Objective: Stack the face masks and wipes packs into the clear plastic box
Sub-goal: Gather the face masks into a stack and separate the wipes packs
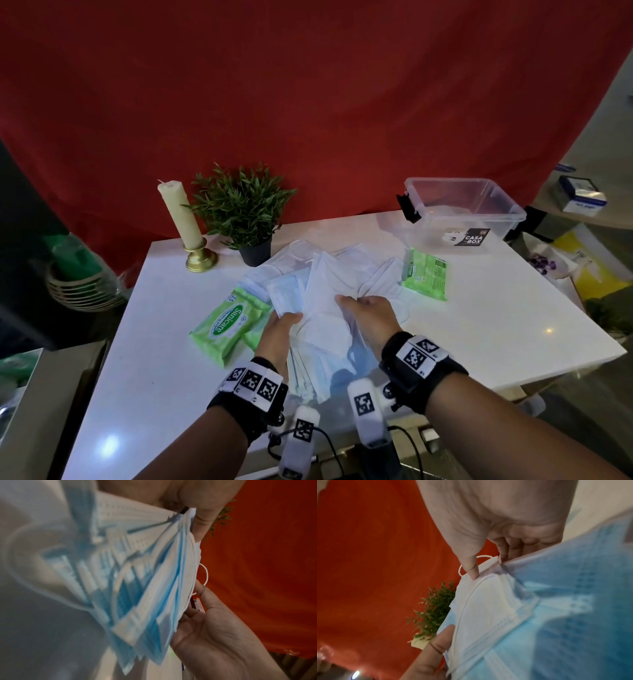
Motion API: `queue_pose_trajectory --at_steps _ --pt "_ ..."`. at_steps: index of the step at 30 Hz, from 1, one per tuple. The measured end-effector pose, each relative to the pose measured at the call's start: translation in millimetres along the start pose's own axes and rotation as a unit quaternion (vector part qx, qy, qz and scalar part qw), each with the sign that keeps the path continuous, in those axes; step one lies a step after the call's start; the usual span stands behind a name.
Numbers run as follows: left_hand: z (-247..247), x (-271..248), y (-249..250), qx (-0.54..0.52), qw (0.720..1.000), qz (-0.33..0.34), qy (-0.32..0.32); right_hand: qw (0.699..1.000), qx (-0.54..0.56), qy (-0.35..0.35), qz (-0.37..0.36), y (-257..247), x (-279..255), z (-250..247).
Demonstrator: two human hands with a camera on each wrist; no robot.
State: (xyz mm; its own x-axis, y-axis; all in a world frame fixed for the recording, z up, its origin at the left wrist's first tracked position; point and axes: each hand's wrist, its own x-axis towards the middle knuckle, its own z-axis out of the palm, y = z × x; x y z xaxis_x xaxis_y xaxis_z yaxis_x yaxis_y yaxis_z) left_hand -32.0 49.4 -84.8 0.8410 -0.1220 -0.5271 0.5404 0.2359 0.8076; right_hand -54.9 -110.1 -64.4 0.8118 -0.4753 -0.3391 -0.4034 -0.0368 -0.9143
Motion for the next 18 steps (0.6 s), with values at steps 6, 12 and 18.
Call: queue_pose_trajectory --at_steps 6,12,18 --pt "10 11 -3 0.035 0.999 -0.003 0.000 0.997 0.020 -0.025 -0.068 -1 13 -9" --pt "14 54 -20 0.068 0.997 -0.015 0.028 0.992 0.035 -0.057 -0.108 4 15 -10" --pt "45 1 12 0.063 0.997 -0.021 0.043 0.984 0.010 -0.035 -0.174 -5 25 -24"
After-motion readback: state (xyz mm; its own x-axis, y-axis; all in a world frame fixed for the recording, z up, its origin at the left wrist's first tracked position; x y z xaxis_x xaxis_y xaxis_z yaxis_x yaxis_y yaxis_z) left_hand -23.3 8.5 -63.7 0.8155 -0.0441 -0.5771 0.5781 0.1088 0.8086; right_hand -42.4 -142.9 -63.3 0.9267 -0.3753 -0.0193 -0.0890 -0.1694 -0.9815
